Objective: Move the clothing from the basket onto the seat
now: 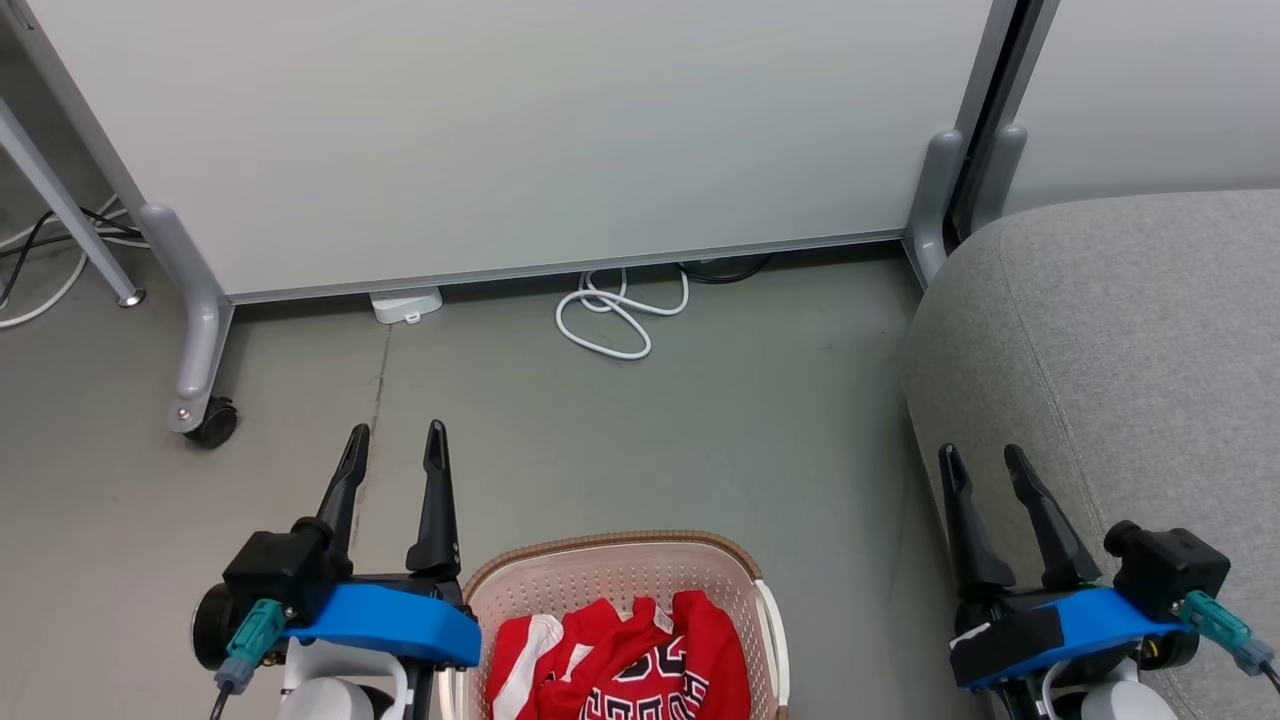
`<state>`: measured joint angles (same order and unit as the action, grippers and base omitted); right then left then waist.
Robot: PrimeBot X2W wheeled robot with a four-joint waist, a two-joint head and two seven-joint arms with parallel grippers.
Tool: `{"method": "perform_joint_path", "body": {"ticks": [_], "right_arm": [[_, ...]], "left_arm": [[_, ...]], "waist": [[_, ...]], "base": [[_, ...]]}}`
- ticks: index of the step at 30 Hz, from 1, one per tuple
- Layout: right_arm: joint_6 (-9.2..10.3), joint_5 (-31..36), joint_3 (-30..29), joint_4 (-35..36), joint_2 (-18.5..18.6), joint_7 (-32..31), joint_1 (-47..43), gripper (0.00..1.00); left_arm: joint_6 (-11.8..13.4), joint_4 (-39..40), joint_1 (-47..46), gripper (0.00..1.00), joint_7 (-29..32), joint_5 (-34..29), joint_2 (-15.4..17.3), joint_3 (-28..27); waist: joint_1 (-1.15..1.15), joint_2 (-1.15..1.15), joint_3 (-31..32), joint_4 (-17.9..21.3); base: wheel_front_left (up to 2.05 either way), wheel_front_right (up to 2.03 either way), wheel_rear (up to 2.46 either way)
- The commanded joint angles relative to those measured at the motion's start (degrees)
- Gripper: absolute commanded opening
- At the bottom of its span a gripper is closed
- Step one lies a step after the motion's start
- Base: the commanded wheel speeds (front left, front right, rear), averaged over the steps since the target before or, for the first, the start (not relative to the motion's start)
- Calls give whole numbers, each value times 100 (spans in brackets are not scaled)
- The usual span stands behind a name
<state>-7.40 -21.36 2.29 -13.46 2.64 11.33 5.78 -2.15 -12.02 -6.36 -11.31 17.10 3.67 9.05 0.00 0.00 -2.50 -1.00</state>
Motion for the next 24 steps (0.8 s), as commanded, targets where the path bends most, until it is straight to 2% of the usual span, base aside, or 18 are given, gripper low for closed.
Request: {"method": "perform_joint_path", "body": {"ticks": [1, 24], "right_arm": [[-12, 148, 17, 32, 33, 53, 110, 100], [-14, 1115, 170, 2, 36, 315, 120, 100]], "left_arm": [[-22, 29, -121, 100, -59, -153, 20, 23], [-60, -20, -149, 100, -309, -1203, -17, 159]], "waist": [[0, 0, -2, -4], [0, 0, -66, -27]], "base": [[0, 0, 0], [0, 0, 0]]}}
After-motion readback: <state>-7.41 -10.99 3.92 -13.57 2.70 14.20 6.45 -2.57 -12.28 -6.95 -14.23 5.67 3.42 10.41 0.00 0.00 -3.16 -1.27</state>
